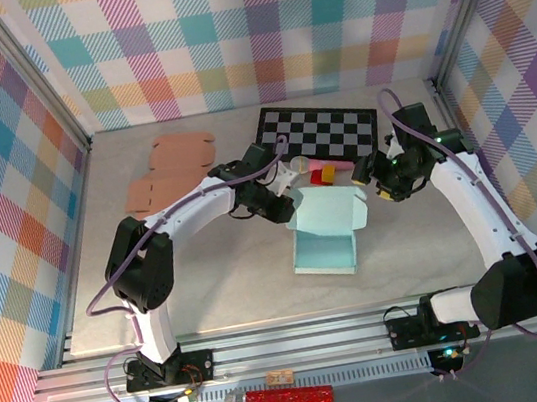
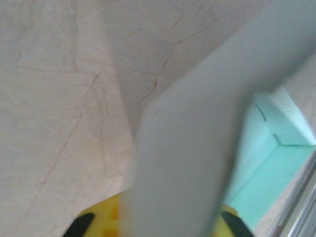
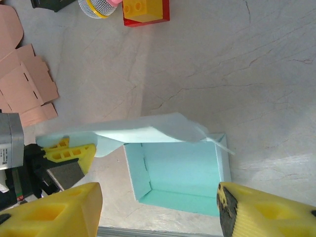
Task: Fold the paper box
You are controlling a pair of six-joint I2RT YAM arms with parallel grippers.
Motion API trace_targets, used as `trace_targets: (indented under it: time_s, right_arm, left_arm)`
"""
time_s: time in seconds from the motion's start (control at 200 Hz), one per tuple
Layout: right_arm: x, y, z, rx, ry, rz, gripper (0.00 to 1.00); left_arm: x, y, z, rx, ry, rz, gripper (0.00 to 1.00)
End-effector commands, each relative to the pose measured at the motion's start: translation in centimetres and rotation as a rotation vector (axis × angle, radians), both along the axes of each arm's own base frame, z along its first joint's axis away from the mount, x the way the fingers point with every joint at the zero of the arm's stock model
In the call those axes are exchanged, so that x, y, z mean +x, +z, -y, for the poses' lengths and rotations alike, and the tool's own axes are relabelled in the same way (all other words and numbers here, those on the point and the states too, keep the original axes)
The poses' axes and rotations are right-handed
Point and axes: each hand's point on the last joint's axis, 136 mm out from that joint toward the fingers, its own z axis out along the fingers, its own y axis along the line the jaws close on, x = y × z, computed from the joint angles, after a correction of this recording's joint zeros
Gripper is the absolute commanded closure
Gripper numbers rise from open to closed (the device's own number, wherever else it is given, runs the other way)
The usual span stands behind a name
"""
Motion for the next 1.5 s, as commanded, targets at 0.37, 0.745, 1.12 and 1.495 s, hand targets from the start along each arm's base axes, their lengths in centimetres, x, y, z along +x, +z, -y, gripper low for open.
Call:
trace_targets:
  time_s: [0.37, 0.745, 1.12, 1.495]
  right_arm:
    - [1.8, 1.2, -2.3, -0.013, 0.365, 0.345, 0.41]
    - [2.5, -3.5, -7.2, -0.084, 0.686, 0.411, 0.47]
    - [0.4, -5.4, -11.8, -0.009, 0.788, 0.312, 0.46]
    - [-2.2, -4.4, -10.6, 0.013, 0.715, 0.307, 0.48]
  left_arm:
    - [-0.1, 2.8, -5.4, 0.096, 0.004, 0.153, 1.0]
    - [1.2, 1.8, -11.7, 0.197, 0.109, 0.196, 1.0]
    - [2.6, 2.1, -12.4, 0.191, 0.238, 0.222, 1.0]
    - [3.4, 2.6, -13.1, 0.187, 0.372, 0.246, 1.0]
